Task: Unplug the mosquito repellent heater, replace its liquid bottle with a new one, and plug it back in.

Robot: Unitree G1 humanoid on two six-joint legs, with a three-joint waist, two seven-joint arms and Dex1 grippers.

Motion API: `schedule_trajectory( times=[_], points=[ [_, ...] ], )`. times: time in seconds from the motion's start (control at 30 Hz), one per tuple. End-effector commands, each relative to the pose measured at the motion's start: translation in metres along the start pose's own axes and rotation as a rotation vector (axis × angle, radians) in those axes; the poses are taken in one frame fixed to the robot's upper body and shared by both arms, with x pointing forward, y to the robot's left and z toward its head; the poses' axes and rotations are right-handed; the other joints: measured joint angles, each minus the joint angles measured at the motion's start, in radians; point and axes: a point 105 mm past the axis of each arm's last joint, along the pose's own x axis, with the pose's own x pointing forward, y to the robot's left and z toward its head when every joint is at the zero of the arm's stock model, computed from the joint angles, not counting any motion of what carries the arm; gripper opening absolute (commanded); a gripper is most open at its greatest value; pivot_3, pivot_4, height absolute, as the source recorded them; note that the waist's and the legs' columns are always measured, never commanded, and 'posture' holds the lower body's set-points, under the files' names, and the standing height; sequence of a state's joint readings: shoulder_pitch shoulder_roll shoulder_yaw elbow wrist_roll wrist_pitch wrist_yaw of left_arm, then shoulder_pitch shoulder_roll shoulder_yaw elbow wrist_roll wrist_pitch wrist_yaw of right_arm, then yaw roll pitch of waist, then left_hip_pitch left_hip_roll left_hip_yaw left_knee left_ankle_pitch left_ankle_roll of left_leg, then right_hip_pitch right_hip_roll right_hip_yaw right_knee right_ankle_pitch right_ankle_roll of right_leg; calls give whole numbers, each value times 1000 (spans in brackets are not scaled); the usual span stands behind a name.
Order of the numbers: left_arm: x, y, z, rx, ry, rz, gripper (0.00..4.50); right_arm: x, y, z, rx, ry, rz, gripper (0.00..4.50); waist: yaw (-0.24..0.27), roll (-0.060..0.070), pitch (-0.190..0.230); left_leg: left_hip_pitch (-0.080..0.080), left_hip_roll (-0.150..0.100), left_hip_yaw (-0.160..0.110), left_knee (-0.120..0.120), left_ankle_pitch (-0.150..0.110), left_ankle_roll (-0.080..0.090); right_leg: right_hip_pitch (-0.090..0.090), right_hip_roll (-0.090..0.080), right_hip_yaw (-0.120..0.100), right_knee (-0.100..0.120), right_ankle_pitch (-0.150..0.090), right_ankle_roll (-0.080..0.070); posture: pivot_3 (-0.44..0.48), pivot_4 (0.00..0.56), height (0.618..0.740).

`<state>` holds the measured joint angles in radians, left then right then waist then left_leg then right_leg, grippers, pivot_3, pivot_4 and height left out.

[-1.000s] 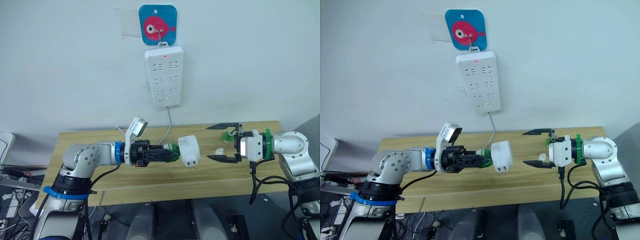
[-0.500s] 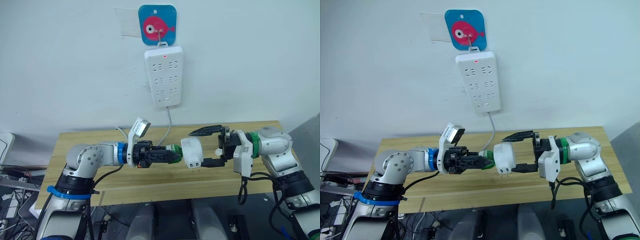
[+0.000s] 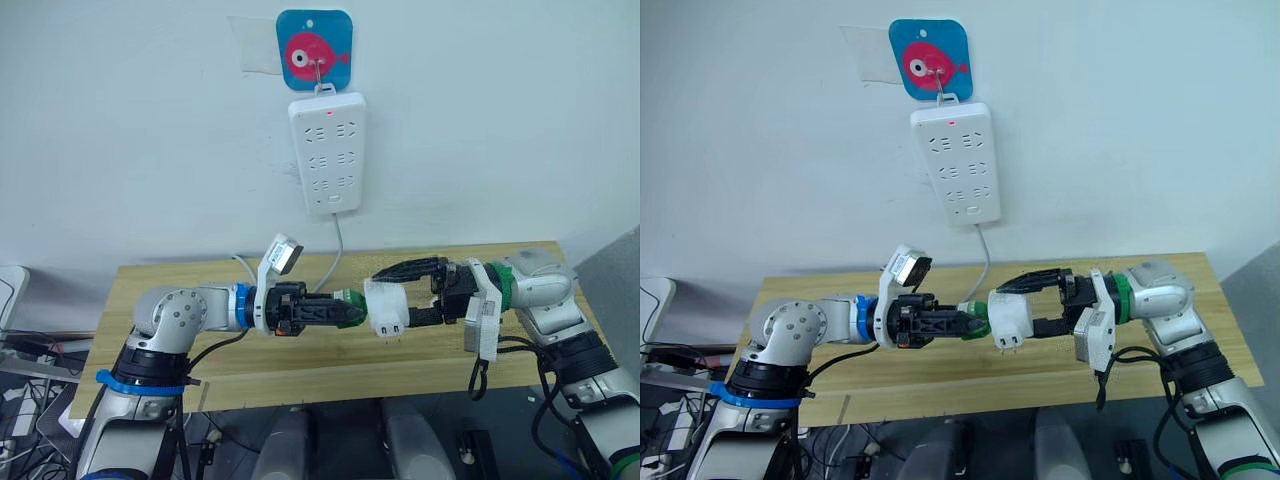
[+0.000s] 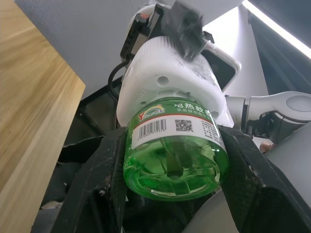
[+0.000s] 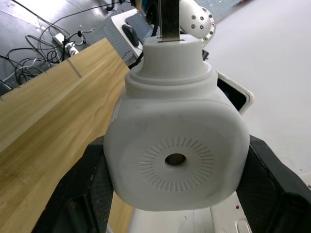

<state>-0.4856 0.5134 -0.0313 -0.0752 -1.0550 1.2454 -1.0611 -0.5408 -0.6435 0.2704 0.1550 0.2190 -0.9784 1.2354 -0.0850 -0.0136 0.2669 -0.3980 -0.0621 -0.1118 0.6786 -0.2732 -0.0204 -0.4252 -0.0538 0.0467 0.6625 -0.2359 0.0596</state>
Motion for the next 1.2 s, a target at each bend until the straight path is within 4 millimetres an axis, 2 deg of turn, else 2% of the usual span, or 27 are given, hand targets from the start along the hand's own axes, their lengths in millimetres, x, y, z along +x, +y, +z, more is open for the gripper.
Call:
schedule_trajectory(
  times=[0.03,0.07,0.23,0.3,0.4,0.5,0.53,0.6,0.67,0.77,0.87,1.0,1.2],
  points=[
    [0,-5,2,12,2,-20,2234,-1,-14,10,-65,-46,-47,2961,0,0,0,0,0,0,0,0,0,0,0,0,0,0,0,-125,211,740],
    [0,-5,1,13,8,-18,2234,-1,-14,9,-59,-45,-47,2961,0,0,0,0,0,0,0,0,0,0,0,0,0,0,0,-125,211,740],
    [-5,-2,7,39,-19,4,3875,-3,-6,6,-23,-27,-38,2961,0,0,0,0,0,0,0,0,0,0,0,0,0,0,0,-121,207,740],
    [-13,-3,17,126,-19,54,4496,-8,0,-4,49,25,-39,2961,0,0,0,0,0,0,0,0,0,0,0,0,0,0,0,-119,206,740],
    [-22,-7,17,273,49,109,4500,-15,4,-18,169,101,-79,2961,0,0,0,0,0,0,0,0,0,0,0,0,0,0,0,-114,205,740],
    [-26,-15,18,437,115,157,4500,-25,9,-36,396,205,-149,2961,2,0,0,0,0,0,0,0,0,-1,0,0,0,0,0,-108,205,740],
    [-27,-13,14,541,165,193,4500,-28,9,-42,524,239,-203,2961,4,0,0,0,0,0,-1,0,0,-1,-1,1,0,0,0,-99,204,740],
    [-25,-8,9,752,226,259,4500,-31,8,-51,793,270,-297,2961,4,1,-1,0,0,1,-1,0,0,0,-1,1,0,0,-1,-92,204,740],
    [-20,-2,12,955,213,317,4500,-33,6,-55,993,299,-363,2961,9,1,-1,0,0,1,-1,0,0,0,-2,2,-1,0,-1,-86,202,740],
    [-13,6,21,1181,149,411,4500,-32,9,-54,1277,336,-400,2961,19,1,-1,-1,1,0,0,0,0,0,-2,1,-1,1,-2,-85,201,740],
    [-5,26,14,1482,246,492,4500,-26,4,-50,1585,288,-486,2961,26,1,-2,-1,1,1,-1,-1,0,0,-2,1,-2,1,-2,-85,199,740],
    [10,40,18,1726,300,527,4500,-21,-4,-48,1730,288,-526,2961,33,1,-2,-2,0,1,-1,-2,3,-1,-3,1,-2,1,-2,-89,199,740],
    [25,49,31,1887,326,607,4500,-17,-11,-46,1846,289,-580,2961,33,1,-3,-2,0,2,-1,-3,5,-1,-2,1,-1,1,-1,-104,201,740]
  ],
)
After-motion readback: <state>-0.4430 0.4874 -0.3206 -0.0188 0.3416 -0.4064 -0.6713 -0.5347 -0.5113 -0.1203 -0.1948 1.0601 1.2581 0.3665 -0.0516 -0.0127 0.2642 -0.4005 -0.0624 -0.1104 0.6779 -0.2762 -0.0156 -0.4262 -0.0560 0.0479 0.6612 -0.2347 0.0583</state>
